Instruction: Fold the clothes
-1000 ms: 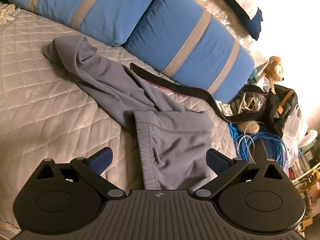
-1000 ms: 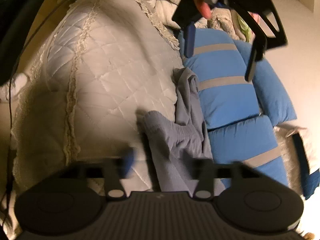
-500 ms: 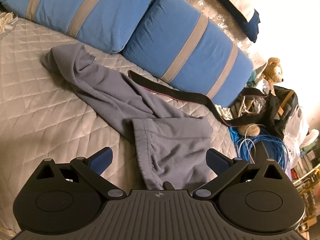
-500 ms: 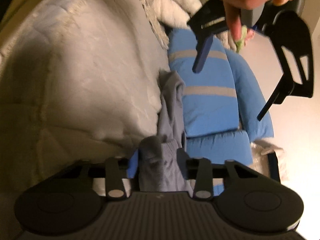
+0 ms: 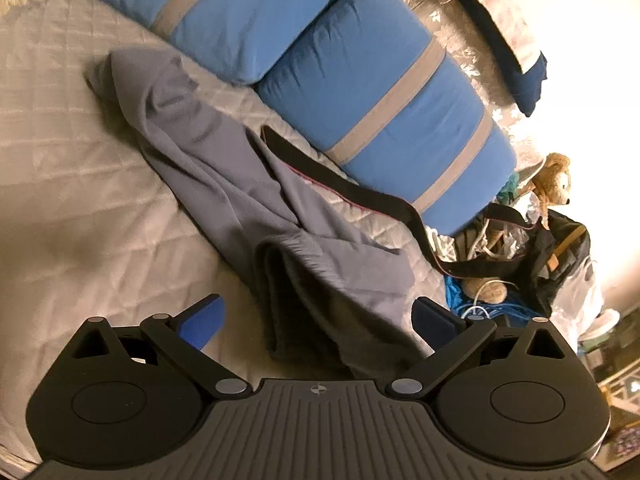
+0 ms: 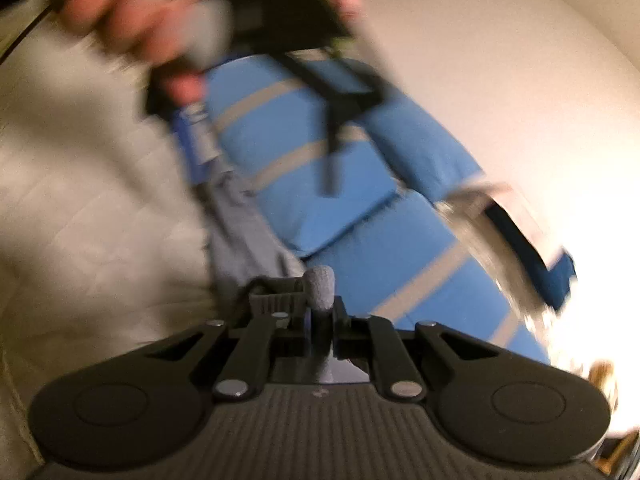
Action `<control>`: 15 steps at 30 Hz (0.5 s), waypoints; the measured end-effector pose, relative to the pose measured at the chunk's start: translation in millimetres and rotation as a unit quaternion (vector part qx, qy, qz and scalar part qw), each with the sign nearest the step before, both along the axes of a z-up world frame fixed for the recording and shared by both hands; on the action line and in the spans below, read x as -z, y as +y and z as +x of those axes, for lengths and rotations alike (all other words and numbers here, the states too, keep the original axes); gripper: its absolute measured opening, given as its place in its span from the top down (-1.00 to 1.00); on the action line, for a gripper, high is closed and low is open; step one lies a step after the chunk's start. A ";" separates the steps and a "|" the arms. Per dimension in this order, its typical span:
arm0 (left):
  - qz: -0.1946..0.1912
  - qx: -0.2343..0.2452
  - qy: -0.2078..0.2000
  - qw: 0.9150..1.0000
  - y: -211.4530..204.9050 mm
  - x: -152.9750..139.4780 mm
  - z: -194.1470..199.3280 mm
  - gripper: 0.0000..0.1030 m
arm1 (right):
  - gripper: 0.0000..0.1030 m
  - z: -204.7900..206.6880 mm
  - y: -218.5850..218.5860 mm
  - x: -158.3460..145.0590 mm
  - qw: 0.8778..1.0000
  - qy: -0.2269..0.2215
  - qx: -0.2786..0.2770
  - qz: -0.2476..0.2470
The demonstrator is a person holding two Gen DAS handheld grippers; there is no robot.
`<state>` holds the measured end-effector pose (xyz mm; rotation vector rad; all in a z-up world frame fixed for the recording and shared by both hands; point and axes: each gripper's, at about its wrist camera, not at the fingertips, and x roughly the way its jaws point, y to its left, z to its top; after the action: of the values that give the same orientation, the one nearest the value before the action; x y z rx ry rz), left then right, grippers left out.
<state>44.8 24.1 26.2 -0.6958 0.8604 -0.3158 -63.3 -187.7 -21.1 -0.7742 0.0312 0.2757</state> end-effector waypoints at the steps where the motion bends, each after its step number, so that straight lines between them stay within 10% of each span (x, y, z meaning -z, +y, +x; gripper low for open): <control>1: -0.007 0.007 0.007 1.000 -3.7 2.2 2.9 -0.97 | 0.78 -1.0 -8.2 -4.1 1.000 0.003 0.008 0.018; 8: 0.019 0.059 -0.006 0.998 -29.7 13.7 11.1 -0.96 | 0.78 3.0 -43.0 -25.1 0.995 0.022 0.029 0.095; 15: 0.181 0.157 -0.046 0.970 -62.4 26.6 10.0 -0.96 | 0.78 16.6 -70.1 -38.1 0.985 0.042 0.043 0.160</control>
<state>54.8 -38.4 -0.3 -0.2023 0.9087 -0.4558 -46.8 -257.8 17.1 -0.4400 0.0973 0.2249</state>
